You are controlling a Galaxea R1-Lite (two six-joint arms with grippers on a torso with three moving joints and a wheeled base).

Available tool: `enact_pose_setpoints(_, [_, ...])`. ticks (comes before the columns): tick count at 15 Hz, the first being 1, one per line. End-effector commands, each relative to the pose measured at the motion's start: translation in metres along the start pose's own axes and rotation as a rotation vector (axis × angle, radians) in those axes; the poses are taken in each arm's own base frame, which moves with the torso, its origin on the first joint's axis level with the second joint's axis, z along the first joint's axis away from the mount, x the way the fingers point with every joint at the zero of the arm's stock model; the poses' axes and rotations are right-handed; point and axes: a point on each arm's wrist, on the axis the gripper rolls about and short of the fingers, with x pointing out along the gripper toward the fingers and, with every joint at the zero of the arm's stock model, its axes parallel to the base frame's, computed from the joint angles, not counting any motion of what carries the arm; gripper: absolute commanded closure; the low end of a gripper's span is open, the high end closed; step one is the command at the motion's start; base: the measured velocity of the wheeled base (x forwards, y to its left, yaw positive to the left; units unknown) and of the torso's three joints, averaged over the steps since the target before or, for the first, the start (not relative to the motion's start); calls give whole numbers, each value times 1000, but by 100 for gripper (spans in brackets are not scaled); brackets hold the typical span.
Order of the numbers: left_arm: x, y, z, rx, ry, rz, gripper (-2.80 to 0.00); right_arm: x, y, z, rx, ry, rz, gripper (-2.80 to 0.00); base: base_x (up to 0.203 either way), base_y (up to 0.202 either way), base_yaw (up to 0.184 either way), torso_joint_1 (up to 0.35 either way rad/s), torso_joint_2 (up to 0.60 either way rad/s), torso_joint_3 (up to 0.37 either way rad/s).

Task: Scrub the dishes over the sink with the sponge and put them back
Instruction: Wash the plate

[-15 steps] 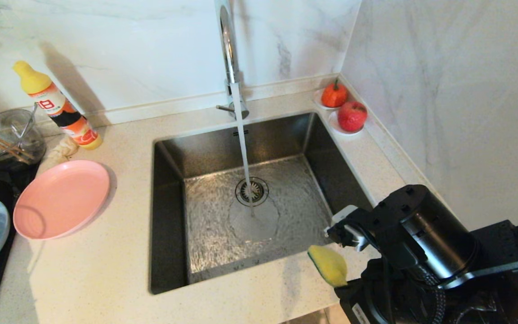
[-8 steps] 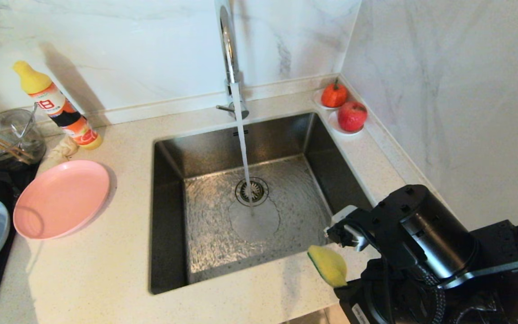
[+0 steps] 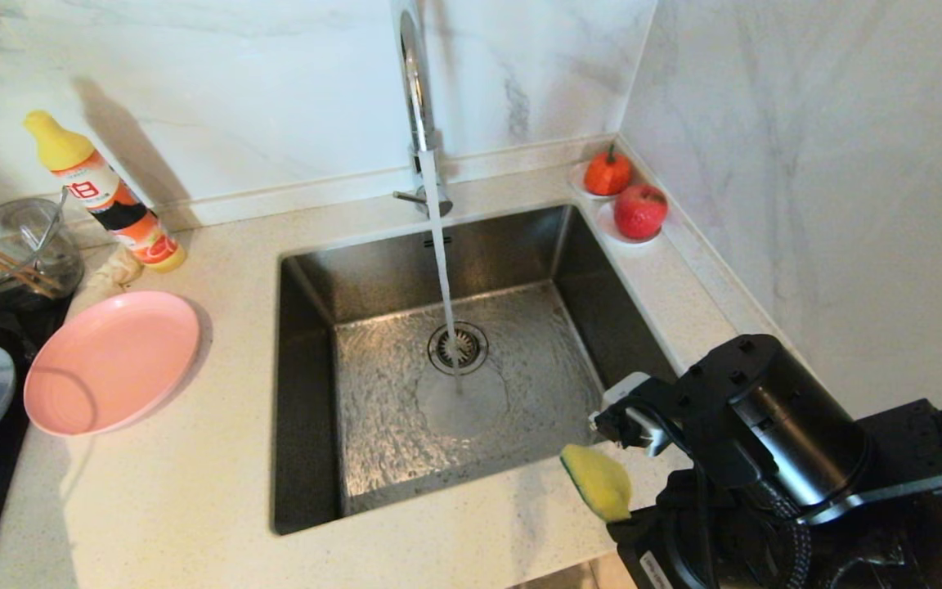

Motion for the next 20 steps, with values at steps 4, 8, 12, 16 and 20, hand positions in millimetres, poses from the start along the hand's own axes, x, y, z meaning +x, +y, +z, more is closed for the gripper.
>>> enact_pose_setpoints(4, [-36, -15, -16, 26, -15, -74, 0, -3, 0, 0, 3, -7, 0, 0, 0, 0, 0, 0, 0, 0])
enact_pose_setpoints(8, [-74, -32, -29, 83, -97, -129, 0, -3, 2, 0, 17, -8, 5, 0, 0, 0, 0, 0, 0, 0])
enact_pose_setpoints(12, [-92, -42, -29, 168, -189, -122, 0, -2, 2, 0, 15, -3, 6, 0, 0, 0, 0, 0, 0, 0])
enact_pose_setpoints(16, [-121, -53, -46, 244, -237, -182, 0, 0, 2, -1, 15, 5, 8, 0, 0, 0, 0, 0, 0, 0])
enact_pose_setpoints(20, [-131, -57, -55, 260, -244, -189, 0, 1, 2, -2, 14, 10, 8, 0, 0, 0, 0, 0, 0, 0])
